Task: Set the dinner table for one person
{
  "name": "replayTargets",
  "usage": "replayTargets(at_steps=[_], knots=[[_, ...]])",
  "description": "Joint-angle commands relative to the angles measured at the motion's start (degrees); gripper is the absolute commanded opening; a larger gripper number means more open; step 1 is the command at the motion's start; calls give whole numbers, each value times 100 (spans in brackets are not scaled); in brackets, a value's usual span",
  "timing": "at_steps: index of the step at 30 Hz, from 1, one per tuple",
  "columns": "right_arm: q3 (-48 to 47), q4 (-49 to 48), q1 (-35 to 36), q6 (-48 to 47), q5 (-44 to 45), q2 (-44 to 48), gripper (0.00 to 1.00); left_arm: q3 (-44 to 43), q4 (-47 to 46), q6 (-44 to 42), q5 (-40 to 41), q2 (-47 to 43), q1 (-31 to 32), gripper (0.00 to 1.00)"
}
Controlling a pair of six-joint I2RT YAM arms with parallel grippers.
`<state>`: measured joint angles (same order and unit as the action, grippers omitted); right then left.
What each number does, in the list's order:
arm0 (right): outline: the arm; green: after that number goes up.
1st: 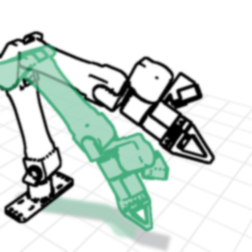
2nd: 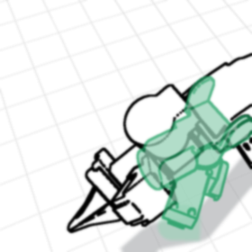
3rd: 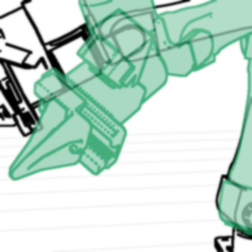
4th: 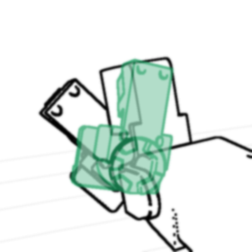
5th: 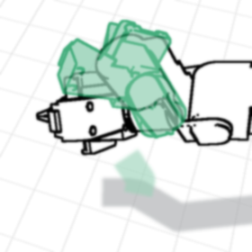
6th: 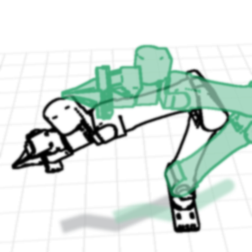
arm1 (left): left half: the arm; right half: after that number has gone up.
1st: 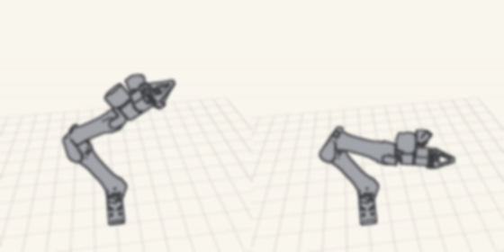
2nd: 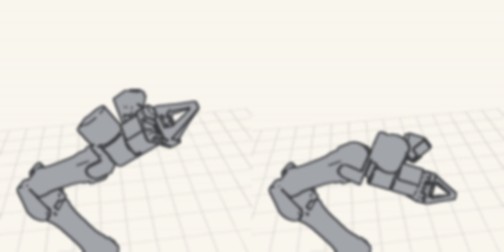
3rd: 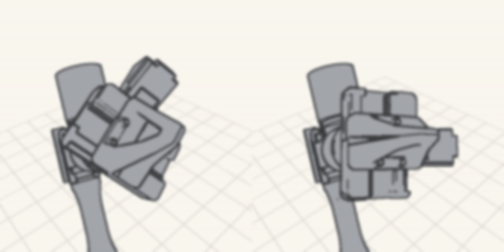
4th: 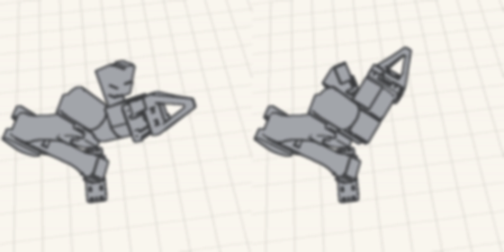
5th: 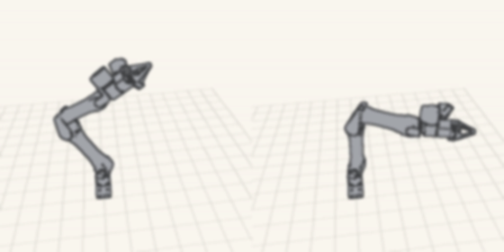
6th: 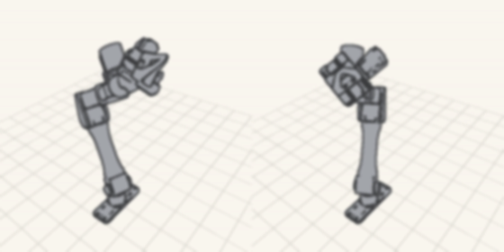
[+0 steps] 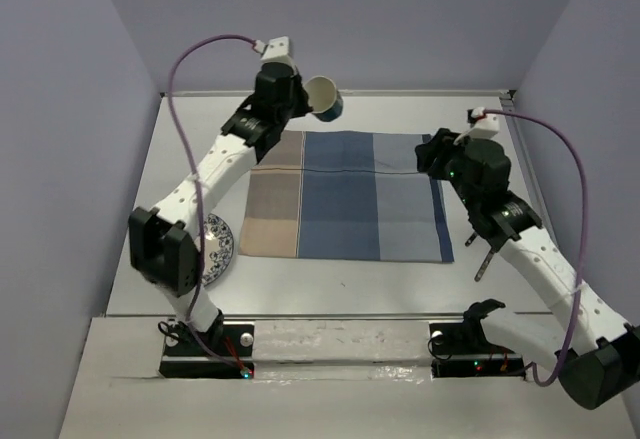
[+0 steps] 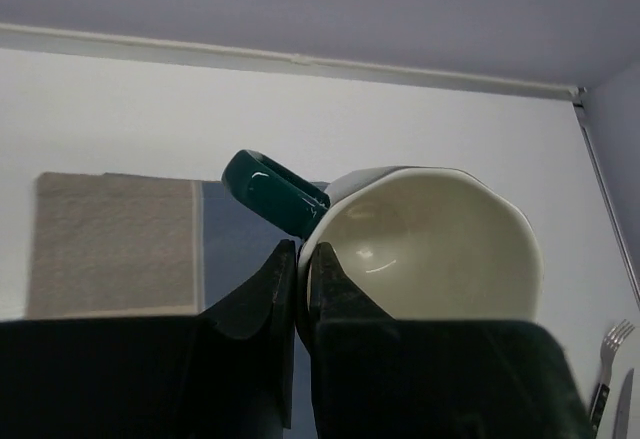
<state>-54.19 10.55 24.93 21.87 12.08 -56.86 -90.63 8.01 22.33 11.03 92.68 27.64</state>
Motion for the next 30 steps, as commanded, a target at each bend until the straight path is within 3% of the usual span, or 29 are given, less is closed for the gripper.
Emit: replayTargets(at_steps=[1,4,5,7,8,9,10,13,15,18,24,30], knots=[[-530,404,-259,-209,690,386,54,-1612,-126,62,-48,1206,811,0],[-557,439,-322,-165,752,588,53,-3307,478,-53,57,2435,1138,0],[-566,457,-322,-148,796,623,53,-4443,935,-88,136,3169,1313,0],[-575,457,-374,-130,823,676,53,-5888,1496,-132,146,4025,1437,0],[-575,475,-375,-121,892,702,53,-7654,1789,-106,76,5004,1516,0],[-566,475,-375,-113,910,720,53,-7671,2061,-54,40,5014,1516,0],[-549,466,-375,-86,911,816,52,-7532,1751,25,-30,5162,1499,0],[-513,475,-375,-34,788,957,52,-6059,846,105,-13,4716,1551,0],[-513,475,-375,-77,761,975,52,-6255,903,70,40,5081,1613,0],[-522,475,-375,-130,779,1010,52,-8051,1762,96,154,5854,1718,0],[-434,440,-375,-86,691,1037,52,-6794,1248,26,356,5383,1833,0],[-337,413,-375,-51,585,1098,52,-7258,1370,105,287,5795,1850,0]])
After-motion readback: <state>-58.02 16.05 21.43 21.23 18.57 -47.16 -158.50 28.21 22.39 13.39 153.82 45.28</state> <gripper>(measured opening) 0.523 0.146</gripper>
